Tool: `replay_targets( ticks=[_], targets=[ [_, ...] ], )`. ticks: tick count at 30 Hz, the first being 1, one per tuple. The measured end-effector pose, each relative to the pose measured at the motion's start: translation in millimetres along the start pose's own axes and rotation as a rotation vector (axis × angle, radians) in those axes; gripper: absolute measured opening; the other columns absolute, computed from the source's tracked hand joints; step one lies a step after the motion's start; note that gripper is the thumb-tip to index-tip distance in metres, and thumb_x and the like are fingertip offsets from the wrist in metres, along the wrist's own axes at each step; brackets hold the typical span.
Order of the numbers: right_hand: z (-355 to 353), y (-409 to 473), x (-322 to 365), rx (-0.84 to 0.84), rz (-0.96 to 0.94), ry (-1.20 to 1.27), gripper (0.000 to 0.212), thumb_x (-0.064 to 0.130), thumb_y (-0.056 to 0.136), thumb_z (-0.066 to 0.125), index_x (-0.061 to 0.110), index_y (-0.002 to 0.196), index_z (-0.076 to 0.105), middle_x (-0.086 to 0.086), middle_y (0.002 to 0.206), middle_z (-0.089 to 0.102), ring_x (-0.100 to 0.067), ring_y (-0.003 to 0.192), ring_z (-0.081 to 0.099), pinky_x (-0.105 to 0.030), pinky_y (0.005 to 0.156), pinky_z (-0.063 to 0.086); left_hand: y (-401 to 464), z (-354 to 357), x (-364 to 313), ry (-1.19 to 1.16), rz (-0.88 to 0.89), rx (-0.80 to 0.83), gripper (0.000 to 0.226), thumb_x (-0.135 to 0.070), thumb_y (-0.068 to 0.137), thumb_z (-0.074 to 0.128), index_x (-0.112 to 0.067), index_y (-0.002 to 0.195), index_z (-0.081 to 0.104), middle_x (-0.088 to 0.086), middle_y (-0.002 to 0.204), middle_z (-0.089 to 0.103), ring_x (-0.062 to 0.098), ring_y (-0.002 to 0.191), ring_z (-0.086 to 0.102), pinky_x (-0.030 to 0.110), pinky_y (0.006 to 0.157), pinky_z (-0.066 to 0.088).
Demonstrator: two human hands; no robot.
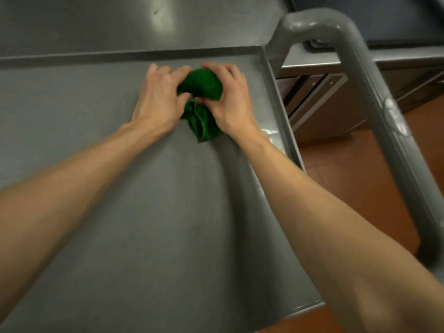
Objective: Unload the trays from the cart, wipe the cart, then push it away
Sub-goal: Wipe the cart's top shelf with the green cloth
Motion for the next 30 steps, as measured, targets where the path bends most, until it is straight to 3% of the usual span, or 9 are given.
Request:
replay_targets(
  ticks=[3,6,9,12,14,18,20,25,30],
  targets=[
    [-1.5,16.0,18.4,0.056,0.022,0.107,0.066,0.020,0.067,0.087,0.009,0.128,0.065,-0.014,0.118,0.064,-0.030,0.111,0.061,-0.020,0.096,0.039,-5.0,-34.6,-2.0,-0.097,-0.108,-0.048,0.045,-0.020,0.087,0.066,-0.016,0.131,0.061,0.022,0.119,0.067,0.040,0.112,0.056,0.039,0.097,0.041],
    [-19.7,37.3,56.5,0.134,-0.054,0.148,0.068,0.022,0.070,0.088,0.011,0.132,0.063,-0.012,0.124,0.064,-0.025,0.116,0.060,-0.013,0.094,0.035,-10.8,-87.5,-8.1,-0.213,-0.207,-0.092,0.041,-0.024,0.085,0.069,-0.021,0.126,0.065,0.011,0.120,0.070,0.027,0.115,0.063,0.031,0.099,0.045],
    [-58.8,54.3,105.9,0.177,-0.156,0.186,0.070,0.028,0.072,0.087,0.014,0.136,0.060,-0.007,0.129,0.065,-0.019,0.120,0.060,-0.020,0.102,0.042,-19.3,-144.1,-22.3,-0.481,-0.320,-0.131,0.040,-0.036,0.078,0.072,-0.029,0.117,0.068,0.003,0.108,0.073,0.021,0.103,0.068,0.038,0.092,0.055],
    [-110.7,60.7,157.6,0.170,-0.199,0.220,0.075,0.030,0.071,0.088,0.013,0.138,0.057,-0.005,0.131,0.065,-0.016,0.120,0.061,-0.027,0.104,0.047,-28.5,-194.4,-53.6,-0.932,-0.364,-0.126,0.026,-0.017,0.087,0.069,-0.021,0.113,0.066,0.002,0.097,0.070,0.017,0.086,0.072,0.037,0.070,0.061],
    [-145.4,53.2,186.9,0.161,-0.191,0.220,0.079,0.034,0.071,0.088,0.013,0.139,0.055,-0.004,0.134,0.064,-0.016,0.120,0.061,-0.031,0.105,0.048,-36.6,-223.1,-81.4,-1.084,-0.350,-0.107,0.027,-0.010,0.090,0.063,-0.017,0.116,0.064,0.005,0.099,0.070,0.017,0.084,0.071,0.037,0.068,0.060],
    [-203.9,8.9,217.1,0.184,-0.060,0.252,0.083,0.044,0.072,0.085,0.016,0.141,0.050,-0.002,0.137,0.059,-0.015,0.122,0.059,-0.036,0.104,0.050,-66.3,-265.6,-129.0,-1.296,-0.287,-0.082,0.025,-0.002,0.088,0.061,-0.012,0.110,0.066,0.006,0.095,0.073,0.020,0.086,0.072,0.037,0.068,0.059],
    [-227.3,-26.3,220.5,0.164,0.049,0.395,0.083,0.050,0.071,0.084,0.016,0.140,0.052,-0.002,0.133,0.063,-0.015,0.116,0.065,-0.036,0.099,0.054,-86.5,-276.1,-151.8,-1.367,-0.251,-0.036,0.024,0.000,0.086,0.062,-0.008,0.109,0.066,0.007,0.093,0.074,0.020,0.085,0.072,0.036,0.070,0.059],
    [-261.2,-129.0,212.6,0.146,0.357,0.902,0.040,0.034,0.095,0.063,0.012,0.129,0.061,-0.007,0.116,0.074,-0.019,0.100,0.073,-0.030,0.074,0.059,-137.2,-271.7,-210.5,-1.441,-0.204,0.099,0.033,0.004,0.086,0.060,-0.005,0.118,0.065,0.006,0.097,0.075,0.018,0.084,0.072,0.036,0.072,0.060],
    [-317.6,-206.2,186.5,-0.003,0.459,1.135,0.040,0.032,0.089,0.065,0.014,0.124,0.066,-0.008,0.113,0.075,-0.018,0.091,0.074,-0.030,0.067,0.060,-166.1,-244.5,-287.5,-1.441,-0.195,0.258,0.039,0.002,0.086,0.062,-0.004,0.124,0.063,0.016,0.118,0.070,0.023,0.096,0.069,0.039,0.082,0.060]
  ],
)
Point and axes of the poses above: each hand's wrist, its own y-axis towards the middle knuckle, its own z-axis out of the palm, x = y × z, the point moved 4 cm from there along y, towards the middle knuckle
